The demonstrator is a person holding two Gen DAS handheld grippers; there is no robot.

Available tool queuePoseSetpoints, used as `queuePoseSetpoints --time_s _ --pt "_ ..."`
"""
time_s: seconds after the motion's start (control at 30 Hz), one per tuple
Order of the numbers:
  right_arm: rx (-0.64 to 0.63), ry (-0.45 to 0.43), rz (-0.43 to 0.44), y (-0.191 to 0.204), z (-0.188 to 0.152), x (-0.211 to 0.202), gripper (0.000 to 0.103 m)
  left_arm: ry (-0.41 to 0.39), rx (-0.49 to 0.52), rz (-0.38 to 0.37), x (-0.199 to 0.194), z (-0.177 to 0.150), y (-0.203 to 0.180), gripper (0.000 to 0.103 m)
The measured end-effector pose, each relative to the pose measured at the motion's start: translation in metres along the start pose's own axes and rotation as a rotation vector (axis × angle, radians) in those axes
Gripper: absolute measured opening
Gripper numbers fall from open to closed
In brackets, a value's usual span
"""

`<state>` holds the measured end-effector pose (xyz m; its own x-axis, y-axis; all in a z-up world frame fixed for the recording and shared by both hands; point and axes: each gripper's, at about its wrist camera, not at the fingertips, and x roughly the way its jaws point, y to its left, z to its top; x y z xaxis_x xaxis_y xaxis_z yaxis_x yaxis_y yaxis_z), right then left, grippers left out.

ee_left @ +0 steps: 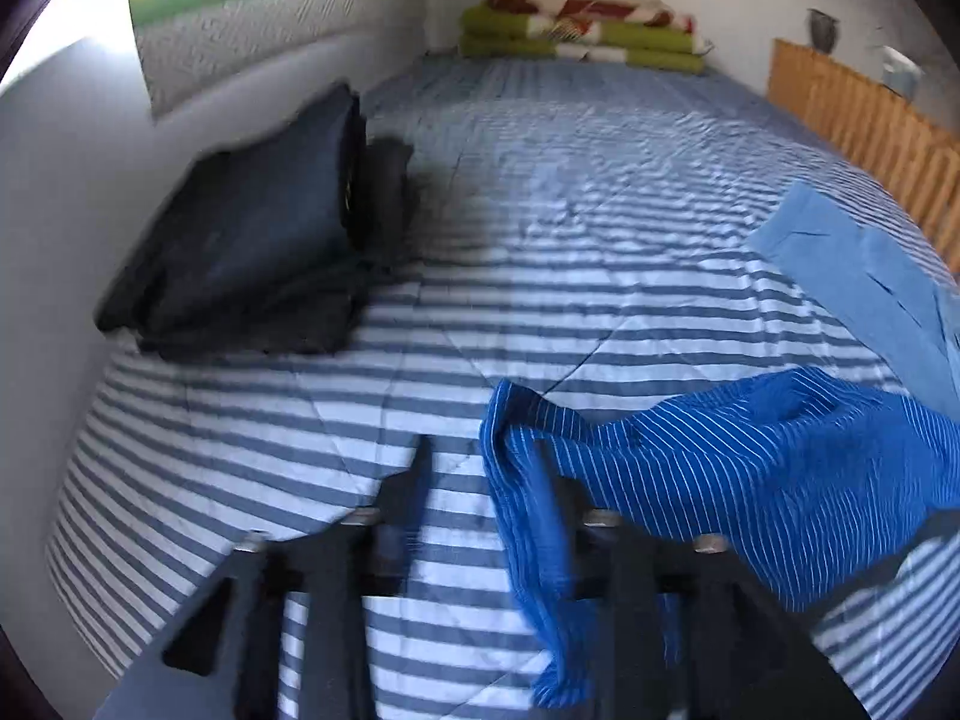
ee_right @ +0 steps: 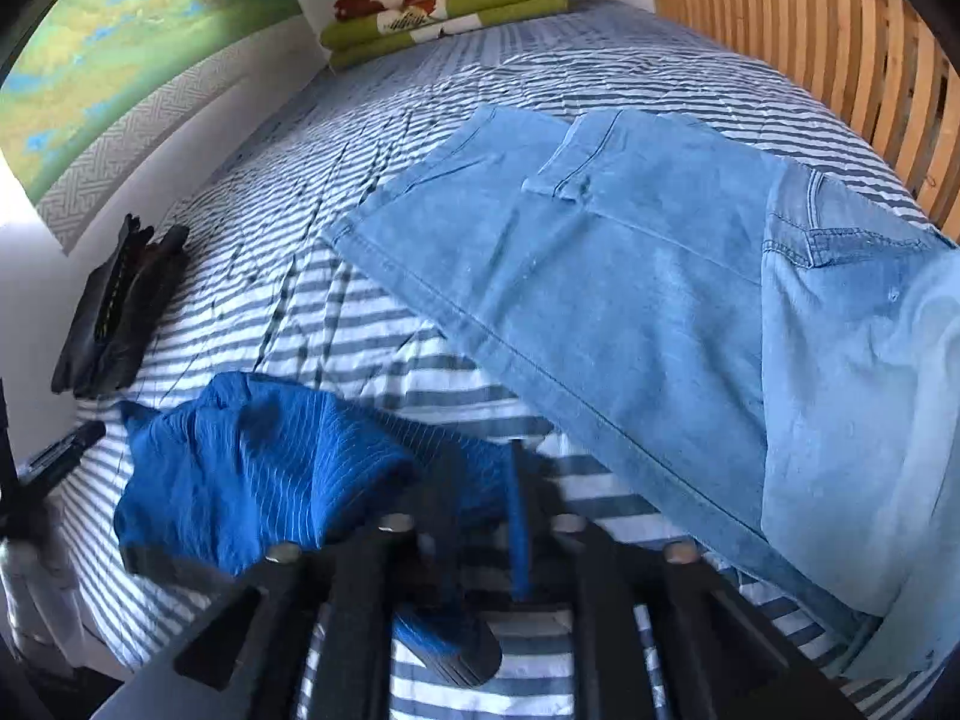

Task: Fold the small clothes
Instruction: 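Lower the shorts by the waistband onto the bed cover and open both grippers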

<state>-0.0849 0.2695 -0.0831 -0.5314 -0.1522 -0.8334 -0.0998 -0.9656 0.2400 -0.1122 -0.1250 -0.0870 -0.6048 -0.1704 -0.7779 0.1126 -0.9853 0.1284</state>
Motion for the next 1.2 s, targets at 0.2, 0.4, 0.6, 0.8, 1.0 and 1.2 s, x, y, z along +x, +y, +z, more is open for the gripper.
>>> queuePoseSetpoints --time_s 0.2,0.4,0.6,0.8,1.0,1.2 --pt "-0.028 0.020 0.118 -0.001 -0.037 -0.019 0.039 0.007 0.072 -0.153 -0.046 -0.041 0.001 0.070" --pt "-0.090 0.064 0.150 0.008 -0.064 -0.009 0.040 0.147 0.088 -0.223 -0.036 -0.086 -0.010 0.069" --pt "-0.126 0.085 0.141 0.019 -0.068 0.009 0.046 0.224 0.055 -0.282 -0.020 -0.094 -0.023 0.009" --pt "-0.079 0.162 0.261 0.024 -0.079 0.001 0.006 0.188 -0.027 -0.325 -0.070 -0.094 0.008 0.006" --pt "0.011 0.200 0.460 0.014 -0.093 -0.067 0.006 0.125 -0.080 -0.422 -0.156 -0.087 0.045 0.006" --pt "0.076 0.172 0.412 0.016 -0.033 -0.080 0.006 0.116 -0.067 -0.425 -0.147 -0.012 0.037 0.006"
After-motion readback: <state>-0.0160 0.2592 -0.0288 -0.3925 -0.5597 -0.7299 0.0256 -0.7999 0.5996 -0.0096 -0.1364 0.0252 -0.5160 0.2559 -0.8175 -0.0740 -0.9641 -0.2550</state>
